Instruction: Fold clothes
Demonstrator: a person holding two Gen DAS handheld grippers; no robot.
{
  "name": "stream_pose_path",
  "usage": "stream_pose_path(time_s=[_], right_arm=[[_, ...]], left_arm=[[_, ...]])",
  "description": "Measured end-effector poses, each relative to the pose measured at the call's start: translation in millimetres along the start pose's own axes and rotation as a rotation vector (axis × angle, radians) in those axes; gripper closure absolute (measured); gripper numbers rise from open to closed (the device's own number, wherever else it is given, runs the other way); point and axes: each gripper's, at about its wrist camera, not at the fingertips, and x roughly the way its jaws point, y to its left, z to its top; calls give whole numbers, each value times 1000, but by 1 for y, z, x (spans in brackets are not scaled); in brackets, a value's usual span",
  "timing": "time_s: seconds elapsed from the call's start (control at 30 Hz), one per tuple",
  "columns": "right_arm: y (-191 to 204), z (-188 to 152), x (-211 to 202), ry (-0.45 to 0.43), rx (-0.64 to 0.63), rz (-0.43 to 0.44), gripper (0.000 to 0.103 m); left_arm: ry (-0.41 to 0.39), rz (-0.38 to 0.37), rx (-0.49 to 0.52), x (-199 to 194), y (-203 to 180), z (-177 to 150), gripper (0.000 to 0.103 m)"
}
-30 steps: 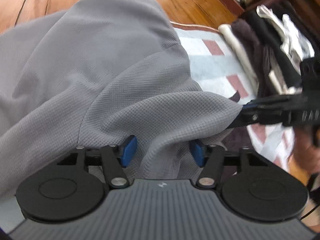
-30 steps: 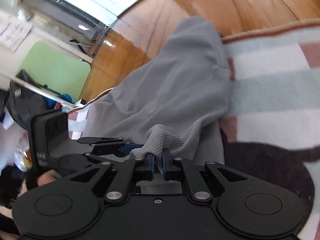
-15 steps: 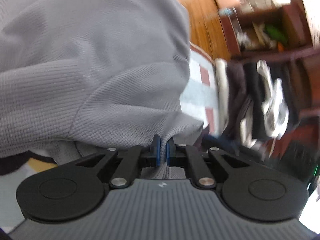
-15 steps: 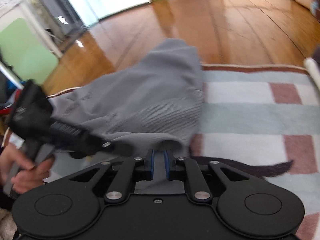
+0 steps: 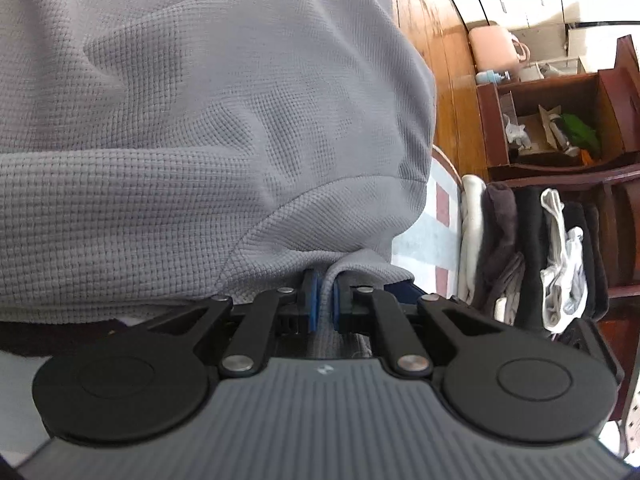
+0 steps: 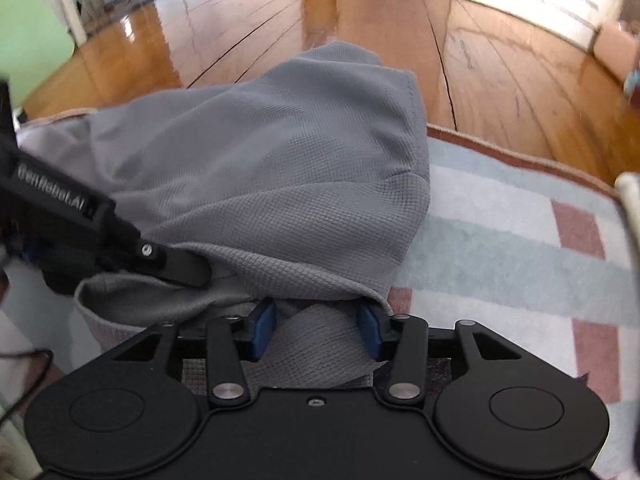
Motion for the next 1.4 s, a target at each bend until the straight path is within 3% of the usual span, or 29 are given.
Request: stream_pose_path(time_s=[0.07, 0.2, 0.3, 0.33, 0.43, 0.5, 0.6, 0.7, 0.9, 1.0, 1.13, 1.2, 1.23, 1.27, 1.4], right_arm=[[3, -5, -4, -6, -36, 0, 99], [1, -16, -35, -136, -20, 8, 99], [-5, -24, -58, -167, -22, 64, 99], [-8, -28, -64, -169, -24, 84, 99], [-18, -45, -77, -159, -20, 157, 99], [-22, -56, -73, -118, -2, 133, 99], [-28, -74, -67, -63, 37, 73, 99], [-34, -79, -73, -82, 109, 85, 97], [-25, -66, -76, -123, 69, 76, 91], [-25, -61, -69, -123, 87, 112, 71], [-26, -58, -46, -87, 97, 91, 68], [-26, -57, -33, -56, 85, 62, 68], [-26, -57, -28, -43, 73, 42, 78], [-24, -58, -30, -53, 44, 8, 98], [-29, -64, -50, -104, 42, -35, 99]], left_arm=[[9, 28, 24, 0, -3, 0, 97], [24, 42, 39, -2, -5, 0, 98], [64, 99, 83, -4, -12, -4, 96], [74, 113, 103, -8, -11, -7, 96], [123, 54, 91, -15, -15, -18, 92], [159, 23, 84, -16, -17, -28, 88], [185, 53, 115, -14, -24, -39, 79], [175, 91, 144, -12, -28, -38, 71], [170, 93, 162, -12, -29, -36, 61], [176, 104, 170, -9, -28, -36, 61], [185, 117, 182, -6, -28, -36, 61], [187, 120, 184, -5, -28, -36, 61], [188, 120, 184, -5, -28, -36, 61], [189, 120, 183, -4, -28, -36, 61], [195, 118, 174, -3, -27, -35, 60]])
